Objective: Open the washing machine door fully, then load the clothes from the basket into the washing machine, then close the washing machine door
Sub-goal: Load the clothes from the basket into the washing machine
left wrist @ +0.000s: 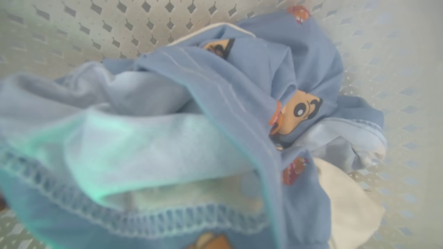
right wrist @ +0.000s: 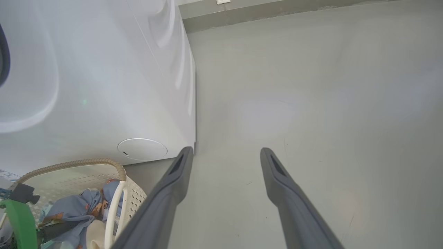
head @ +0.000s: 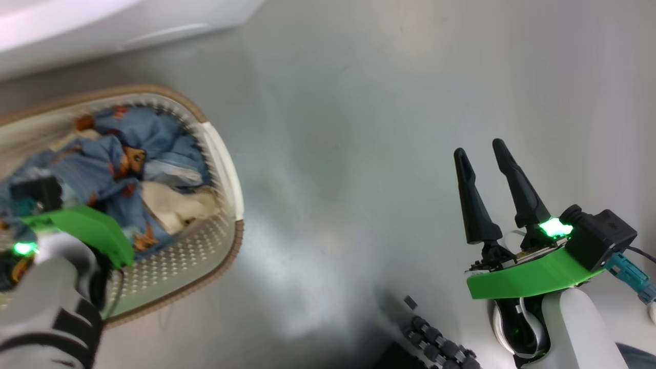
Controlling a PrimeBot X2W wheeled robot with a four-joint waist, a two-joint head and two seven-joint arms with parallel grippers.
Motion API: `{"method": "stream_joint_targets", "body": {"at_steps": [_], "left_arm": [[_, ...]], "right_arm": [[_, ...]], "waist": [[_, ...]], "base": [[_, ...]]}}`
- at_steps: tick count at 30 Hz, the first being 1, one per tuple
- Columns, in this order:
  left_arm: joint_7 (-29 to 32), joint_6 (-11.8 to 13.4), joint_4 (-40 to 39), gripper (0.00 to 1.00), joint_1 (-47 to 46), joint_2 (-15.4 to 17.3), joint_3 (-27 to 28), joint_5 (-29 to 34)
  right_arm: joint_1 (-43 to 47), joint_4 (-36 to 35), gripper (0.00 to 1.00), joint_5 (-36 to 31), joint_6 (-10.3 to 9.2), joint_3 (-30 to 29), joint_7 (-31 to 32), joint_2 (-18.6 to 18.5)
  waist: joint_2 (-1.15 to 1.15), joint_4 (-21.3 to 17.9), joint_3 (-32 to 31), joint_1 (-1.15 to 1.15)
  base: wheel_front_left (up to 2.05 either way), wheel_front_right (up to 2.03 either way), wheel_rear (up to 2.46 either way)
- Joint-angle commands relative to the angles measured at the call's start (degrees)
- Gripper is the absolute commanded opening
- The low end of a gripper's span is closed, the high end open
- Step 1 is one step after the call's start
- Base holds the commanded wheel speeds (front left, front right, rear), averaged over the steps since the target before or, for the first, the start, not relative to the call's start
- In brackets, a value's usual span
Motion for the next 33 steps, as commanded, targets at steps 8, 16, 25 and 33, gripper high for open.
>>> {"method": "stream_joint_targets", "body": {"at_steps": [8, 16, 25, 33], "left_arm": [[-3.5, -0.1, -5.5, 0.00, 9.9, -1.9, 1.0, -1.7], [-3.6, 1.7, -22.3, 0.00, 22.5, -4.5, 6.7, -0.7], [-3.6, 4.3, -39.7, 0.00, 35.9, -7.7, 11.5, 5.1], [-3.6, 5.7, -53.0, 0.00, 46.6, -9.9, 14.7, 12.0]], "right_arm": [[2.2, 0.7, 1.00, -2.3, 0.10, -0.4, -0.4, -0.6], [5.7, 1.6, 1.00, -4.5, 0.10, -2.4, -0.4, -0.6], [10.3, 2.2, 1.00, -6.4, 0.10, -4.4, -0.4, -0.6], [15.6, 2.0, 1.00, -9.6, 0.10, -6.2, -0.4, -0.6]], "waist": [[0.00, 6.5, -10.8, 0.00], [0.00, 10.7, -19.7, 0.00], [0.00, 14.3, -27.9, 0.00], [0.00, 17.6, -36.8, 0.00]], "base": [[0.00, 0.00, 0.00], [0.00, 0.00, 0.00], [0.00, 0.00, 0.00], [0.00, 0.00, 0.00]]}}
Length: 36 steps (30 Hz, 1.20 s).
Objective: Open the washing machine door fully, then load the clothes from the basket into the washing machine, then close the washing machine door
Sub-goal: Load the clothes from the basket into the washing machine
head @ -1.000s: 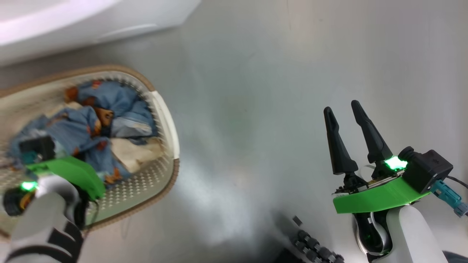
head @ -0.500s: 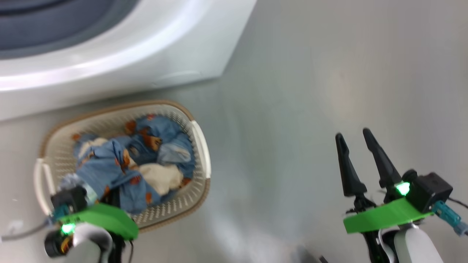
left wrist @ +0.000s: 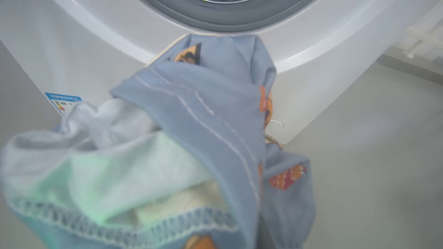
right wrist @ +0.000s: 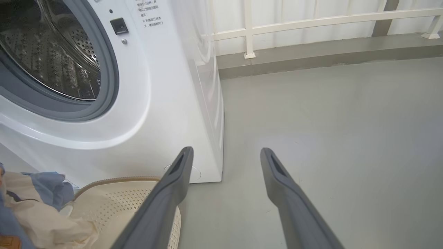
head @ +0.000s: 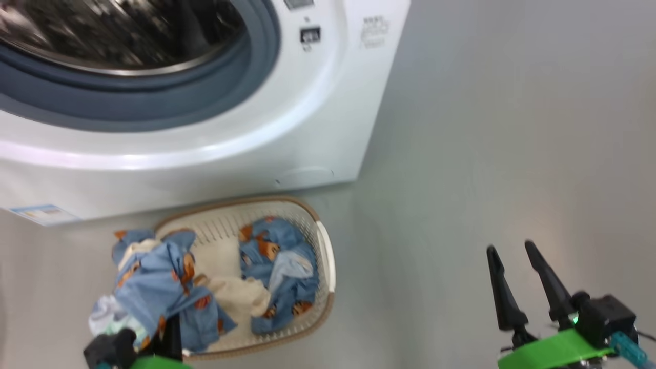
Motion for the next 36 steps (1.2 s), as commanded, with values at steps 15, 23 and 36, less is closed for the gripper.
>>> {"method": "stream_joint_targets", "body": {"at_steps": [15, 23, 36], "left_arm": [[-0.5, 3.5, -11.1, 0.00, 13.5, 0.1, 0.7, 2.0], [-0.5, 5.0, -14.4, 0.00, 16.4, 0.1, -0.7, 1.4], [-0.5, 5.1, -16.3, 0.00, 14.8, 0.1, -0.3, 1.0]], "right_arm": [[9.4, -1.6, 1.00, -3.6, 0.09, -0.1, -0.3, -0.7], [10.9, -1.9, 1.00, -3.5, 0.09, -0.4, -0.3, -1.1], [11.0, -2.5, 1.00, -3.7, 0.09, 0.3, -0.3, -1.3]], "waist": [[0.00, 7.8, -18.5, 0.00], [0.00, 8.7, -20.7, 0.00], [0.00, 7.3, -19.1, 0.00]], "base": [[0.00, 0.00, 0.00], [0.00, 0.00, 0.00], [0.00, 0.00, 0.00]]}}
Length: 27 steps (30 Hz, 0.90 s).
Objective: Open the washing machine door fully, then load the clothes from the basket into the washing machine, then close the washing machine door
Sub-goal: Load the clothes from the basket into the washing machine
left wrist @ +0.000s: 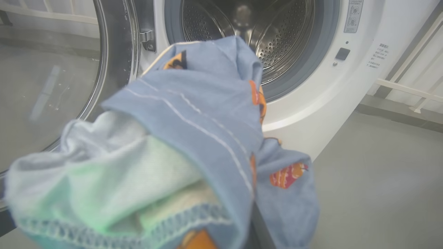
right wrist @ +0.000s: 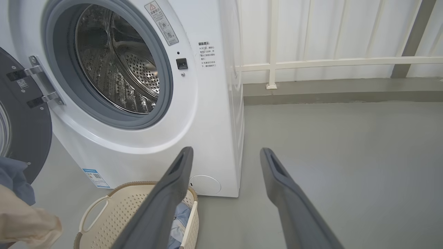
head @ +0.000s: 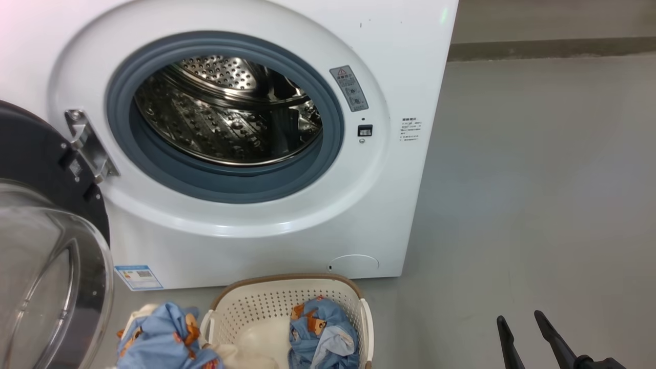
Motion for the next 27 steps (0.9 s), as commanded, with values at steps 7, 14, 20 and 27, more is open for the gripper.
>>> {"method": "stream_joint_targets", "body": {"at_steps": [7, 14, 20, 27], "left_arm": [[-0.5, -1.4, -1.3, 0.00, -8.5, 0.1, 2.1, 0.3], [-0.5, -3.7, 0.8, 0.00, -18.0, 0.2, 3.8, 1.8], [-0.5, -5.8, 3.0, 0.00, -27.8, 2.4, 6.3, 3.9], [-0.5, -6.5, 8.6, 0.00, -40.7, 8.1, 8.8, 5.6]], "right_arm": [[-2.3, -1.8, 1.00, -0.4, 0.09, 2.1, -0.3, -0.6], [-6.4, -2.3, 1.00, -0.1, 0.09, 4.0, -0.3, -0.2], [-10.9, -2.3, 1.00, 2.9, 0.09, 5.4, -0.3, -0.2], [-14.9, -2.2, 1.00, 7.4, 0.09, 7.9, -0.3, -0.2]], "waist": [[0.00, -2.1, 3.2, 0.00], [0.00, -5.9, 10.6, 0.00], [0.00, -10.8, 17.7, 0.00], [0.00, -16.7, 25.1, 0.00]], "base": [[0.00, 0.00, 0.00], [0.00, 0.00, 0.00], [0.00, 0.00, 0.00], [0.00, 0.00, 0.00]]}}
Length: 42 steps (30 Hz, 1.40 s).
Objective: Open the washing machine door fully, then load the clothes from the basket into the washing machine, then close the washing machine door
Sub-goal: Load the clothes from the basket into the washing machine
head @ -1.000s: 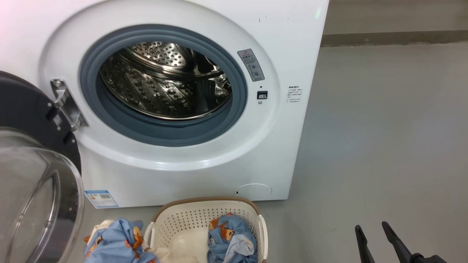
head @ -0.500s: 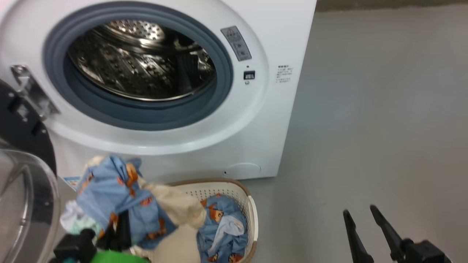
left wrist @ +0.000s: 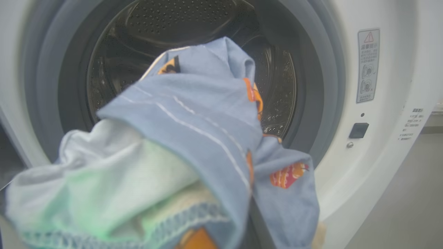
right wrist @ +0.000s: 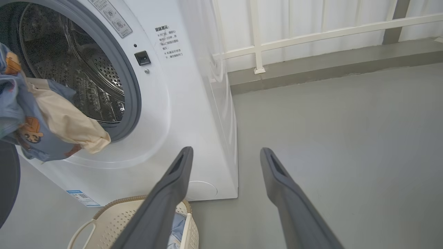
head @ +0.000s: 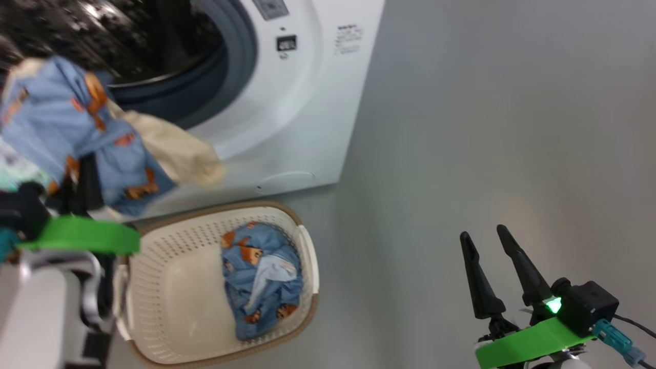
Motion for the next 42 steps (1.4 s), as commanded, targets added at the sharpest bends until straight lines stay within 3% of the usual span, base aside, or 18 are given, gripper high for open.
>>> {"method": "stream_joint_targets", "body": {"at_steps": [1, 12, 25, 34, 42], "left_arm": [[-0.3, -0.4, 0.7, 0.00, -4.7, 3.3, 2.1, 1.3], [-0.1, -0.5, 18.6, 0.00, -24.6, 11.9, 2.1, 5.0], [-0.2, 0.2, 33.8, 0.00, -43.2, 19.6, 0.2, 9.2], [-0.4, 1.6, 35.3, 0.00, -53.0, 22.0, 2.2, 8.0], [-0.4, 4.4, 31.5, 0.00, -54.1, 22.1, 4.1, 8.0]], "right_arm": [[-1.6, -1.1, 1.00, 1.6, 0.10, 2.2, -0.3, -0.4], [-4.8, -0.5, 1.00, 5.6, 0.10, 7.8, -0.3, -0.4], [-5.7, -0.1, 1.00, 6.2, 0.10, 12.4, -0.3, -0.4], [-5.0, 0.0, 1.00, 5.5, 0.10, 14.8, -0.3, -0.4], [-4.1, -0.1, 1.00, 4.8, 0.10, 15.5, -0.3, -0.4]], "waist": [[0.00, -7.5, 8.0, 0.00], [0.00, -12.9, 15.4, 0.00], [0.00, -15.5, 20.3, 0.00], [0.00, -16.6, 22.3, 0.00], [0.00, -16.4, 23.4, 0.00]], "base": [[0.00, 0.00, 0.00], [0.00, 0.00, 0.00], [0.00, 0.00, 0.00], [0.00, 0.00, 0.00], [0.00, 0.00, 0.00]]}}
